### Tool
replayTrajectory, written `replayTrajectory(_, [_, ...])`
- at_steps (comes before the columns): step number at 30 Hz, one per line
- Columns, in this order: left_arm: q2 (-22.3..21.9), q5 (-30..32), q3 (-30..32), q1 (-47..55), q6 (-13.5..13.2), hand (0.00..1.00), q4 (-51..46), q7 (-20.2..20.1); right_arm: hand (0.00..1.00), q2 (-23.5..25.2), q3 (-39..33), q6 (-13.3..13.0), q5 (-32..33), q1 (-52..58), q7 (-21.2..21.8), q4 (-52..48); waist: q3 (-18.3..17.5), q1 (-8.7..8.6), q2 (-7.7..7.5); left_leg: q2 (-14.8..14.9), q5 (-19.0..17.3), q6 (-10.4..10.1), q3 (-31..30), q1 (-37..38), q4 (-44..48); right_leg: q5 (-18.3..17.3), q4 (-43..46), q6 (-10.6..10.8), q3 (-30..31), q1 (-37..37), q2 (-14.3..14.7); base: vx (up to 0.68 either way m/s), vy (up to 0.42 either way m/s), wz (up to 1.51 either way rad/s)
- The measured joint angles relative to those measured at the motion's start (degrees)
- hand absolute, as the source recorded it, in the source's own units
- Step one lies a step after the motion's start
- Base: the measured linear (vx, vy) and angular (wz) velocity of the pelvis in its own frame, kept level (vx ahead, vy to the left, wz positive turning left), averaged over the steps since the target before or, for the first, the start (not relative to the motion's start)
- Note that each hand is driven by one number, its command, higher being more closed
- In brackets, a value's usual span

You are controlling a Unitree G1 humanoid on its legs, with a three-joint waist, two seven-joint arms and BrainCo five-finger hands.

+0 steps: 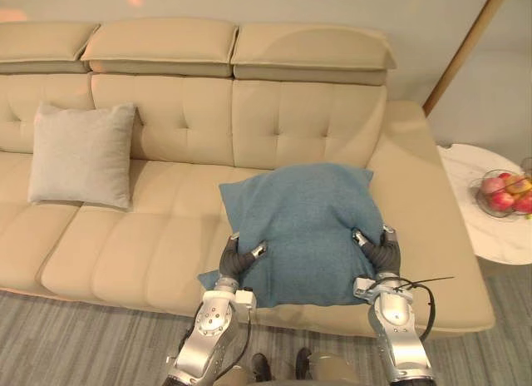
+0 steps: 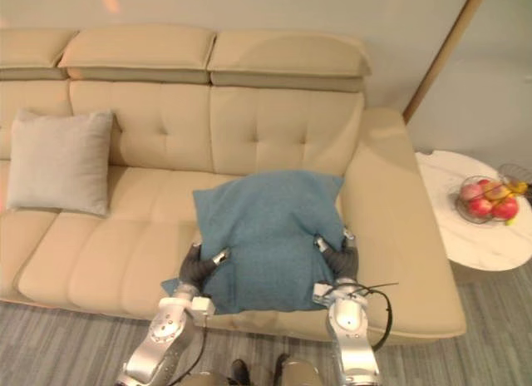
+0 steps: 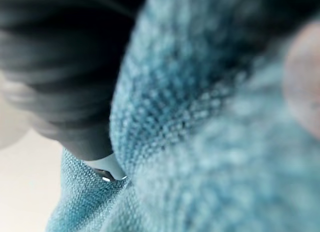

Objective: Pick up cushions and gather them together orderly.

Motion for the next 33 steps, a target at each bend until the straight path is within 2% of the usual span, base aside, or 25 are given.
replayTrajectory(4, [-0.04,-0.06,-0.71,1.2,0.04,1.0,0.09,-2.09,1.0,0.07,-1.2,-0.02,0.03,1.57,0.19,-0.54,0.02,-0.18,-0.03,-0.46,-0.05,-0.1,-2.43,1.5,3.05,0.0,-3.5,-0.01,-2.17,5.93,-0.65,0.16,-0.002,0.43])
replayTrajectory(5, [-0.28,-0.09,-0.89,1.09,0.04,1.0,0.09,-2.15,1.0,0.08,-1.51,-0.02,0.03,1.58,0.2,-0.79,0.2,-0.14,-0.27,-0.49,-0.06,-0.22,-2.01,-1.0,9.62,0.08,-4.63,-0.1,-2.04,7.56,-1.58,0.12,0.039,0.47])
replayTrajectory(6, [-0.41,-0.09,-0.86,1.03,0.04,1.0,0.05,-2.15,1.0,0.12,-1.51,0.0,0.03,1.59,0.15,-1.21,0.41,-0.08,-0.58,-0.45,0.33,-1.65,-1.88,-2.97,14.02,0.11,-5.35,-0.14,-1.81,8.4,-2.27,0.11,0.063,0.23])
replayTrajectory(7, [-0.59,-0.1,-0.86,1.22,-0.03,1.0,-0.05,-2.15,1.0,0.19,-1.53,0.0,0.03,1.59,0.12,-1.97,0.71,0.79,-1.08,1.13,-2.22,-2.25,-1.52,-6.0,18.05,0.21,-5.9,-0.03,-1.44,9.02,-2.59,0.08,0.066,-0.09])
replayTrajectory(8, [-0.56,-0.1,-0.84,1.28,-0.1,1.0,-0.06,-2.15,1.0,0.3,-1.51,-0.03,0.02,1.51,0.16,-2.55,0.42,1.3,-0.49,4.74,-3.77,-3.79,-2.71,-7.45,16.76,0.2,-5.93,-0.02,-1.13,9.38,-2.26,0.08,0.067,-0.18])
replayTrajectory(9, [-0.6,-0.09,-0.85,1.3,-0.11,1.0,-0.06,-2.15,1.0,0.22,-1.51,-0.03,0.02,1.51,0.15,-2.55,0.37,1.28,-0.41,5.98,-3.22,-4.84,-3.35,-7.7,14.57,0.19,-5.91,-0.01,-1.1,9.42,-1.97,0.09,0.095,-0.2])
replayTrajectory(10, [-0.81,-0.04,-0.86,1.35,-0.17,1.0,-0.12,-2.15,1.0,0.08,-1.52,-0.03,0.04,1.51,0.12,-2.61,-0.01,1.28,0.26,8.75,2.71,-6.12,-4.81,-7.11,7.54,-0.09,-5.88,0.63,-0.66,9.43,-1.31,0.11,0.142,-0.33])
replayTrajectory(11, [-0.77,-0.03,-0.79,1.41,-0.21,1.0,-0.14,-2.07,1.0,0.24,-1.48,-0.01,0.03,1.26,0.08,-2.67,-0.29,1.45,0.21,8.41,3.2,-7.6,-7.03,-5.47,3.35,-0.68,-6.14,2.56,1.25,9.03,-1.68,0.12,0.158,-0.32])
replayTrajectory(14, [-0.43,0.01,-0.86,1.02,-0.18,1.0,-0.24,-2.06,1.0,0.47,-1.66,-0.01,0.04,1.17,0.01,-2.88,0.09,0.72,-1.18,6.42,4.0,-6.52,-6.3,-5.64,0.11,-0.22,-6.81,3.33,2.28,7.23,-3.27,0.08,0.163,-0.12])
replayTrajectory(18, [-0.38,0.09,-1.09,1.92,-0.14,1.0,-0.36,-1.98,1.0,0.52,-1.42,0.0,0.01,1.26,0.02,-2.9,0.07,0.68,-1.19,5.64,4.64,-5.66,-5.49,-5.29,-1.3,0.16,-7.24,3.94,3.11,6.78,-3.97,0.01,0.069,-0.09])
replayTrajectory(22, [0.73,1.14,-1.37,2.01,-0.2,1.0,-2.97,-1.79,1.0,0.39,-1.06,0.02,-0.09,1.0,-0.53,-5.43,0.06,0.91,-1.22,5.51,8.39,-6.15,-4.99,-6.42,-7.33,0.24,-6.35,3.97,3.91,2.05,-3.94,-0.07,-0.017,-0.1])
replayTrajectory(24, [0.74,1.6,-1.41,2.03,-0.29,1.0,-4.55,-1.04,1.0,0.35,-0.22,0.04,-0.81,1.0,-1.88,-8.0,0.1,0.97,-1.19,6.34,9.45,-6.54,-3.92,-7.72,-8.53,0.83,-5.37,3.26,4.67,-0.84,-3.18,-0.08,-0.058,-0.24])
replayTrajectory(28, [0.7,3.48,-1.4,0.52,-0.69,1.0,-7.1,1.35,1.0,0.41,0.83,0.05,-2.7,0.74,-4.9,-12.91,0.31,1.23,-1.39,7.27,9.63,-6.67,-2.37,-11.15,-7.64,0.9,-2.06,3.2,5.93,-6.25,-2.63,-0.06,-0.041,-0.21])
replayTrajectory(33, [0.52,6.33,-0.58,-6.61,-0.82,1.0,-9.09,5.57,1.0,0.44,1.36,0.03,-4.74,-4.69,-9.56,-15.1,1.75,1.56,-1.3,7.79,9.83,-6.48,-1.69,-17.93,-4.33,0.9,1.32,3.21,6.47,-13.43,-2.59,-0.1,-0.013,-0.08])
